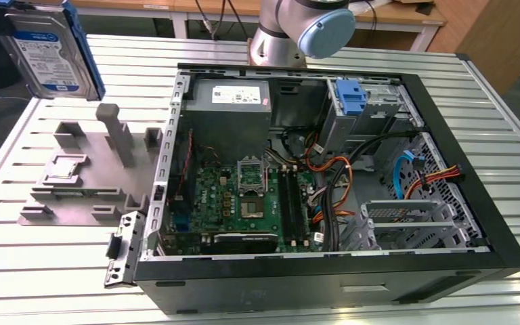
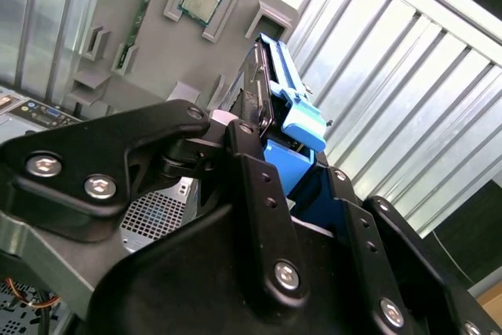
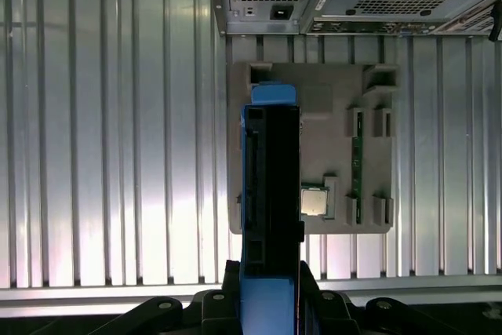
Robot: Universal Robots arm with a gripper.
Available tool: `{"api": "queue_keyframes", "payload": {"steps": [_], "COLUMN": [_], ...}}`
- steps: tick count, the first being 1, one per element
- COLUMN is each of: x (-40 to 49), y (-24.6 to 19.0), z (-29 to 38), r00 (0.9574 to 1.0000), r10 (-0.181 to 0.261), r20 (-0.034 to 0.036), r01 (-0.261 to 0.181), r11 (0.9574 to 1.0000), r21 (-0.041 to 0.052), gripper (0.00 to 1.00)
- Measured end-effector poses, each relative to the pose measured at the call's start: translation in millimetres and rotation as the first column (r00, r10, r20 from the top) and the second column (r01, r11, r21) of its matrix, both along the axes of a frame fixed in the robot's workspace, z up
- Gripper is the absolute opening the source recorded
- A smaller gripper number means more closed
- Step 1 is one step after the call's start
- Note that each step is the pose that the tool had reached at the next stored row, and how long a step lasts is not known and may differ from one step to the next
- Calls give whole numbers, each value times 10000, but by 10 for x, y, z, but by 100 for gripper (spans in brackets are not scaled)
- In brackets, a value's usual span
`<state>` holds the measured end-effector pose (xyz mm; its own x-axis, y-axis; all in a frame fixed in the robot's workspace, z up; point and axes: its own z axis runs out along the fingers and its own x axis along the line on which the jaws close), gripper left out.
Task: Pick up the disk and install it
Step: 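Pick up the disk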
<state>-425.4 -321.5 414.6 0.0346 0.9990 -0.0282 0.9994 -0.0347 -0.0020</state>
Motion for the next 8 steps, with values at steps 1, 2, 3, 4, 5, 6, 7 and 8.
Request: {"api": "queue_keyframes", "payload": {"steps": [1, 2, 3, 4, 5, 6, 7, 8], "x": [0, 0, 0, 0, 0, 0, 0, 0], "y": [0, 0, 0, 0, 0, 0, 0, 0], "z": [7, 14, 21, 29, 37, 45, 56, 69], "r00": [10000, 10000, 10000, 10000, 10000, 10000, 10000, 10000], "r10": [0, 0, -1, -1, 0, 0, -1, 0], "r20": [0, 1, 0, 1, 0, 0, 0, -1], "r01": [0, 0, 1, 1, 0, 0, 1, 0], "r11": [10000, 10000, 10000, 10000, 10000, 10000, 10000, 10000], "r21": [0, 0, 0, 0, 0, 0, -1, -1], "gripper": [36, 36, 36, 36, 36, 36, 36, 36]}}
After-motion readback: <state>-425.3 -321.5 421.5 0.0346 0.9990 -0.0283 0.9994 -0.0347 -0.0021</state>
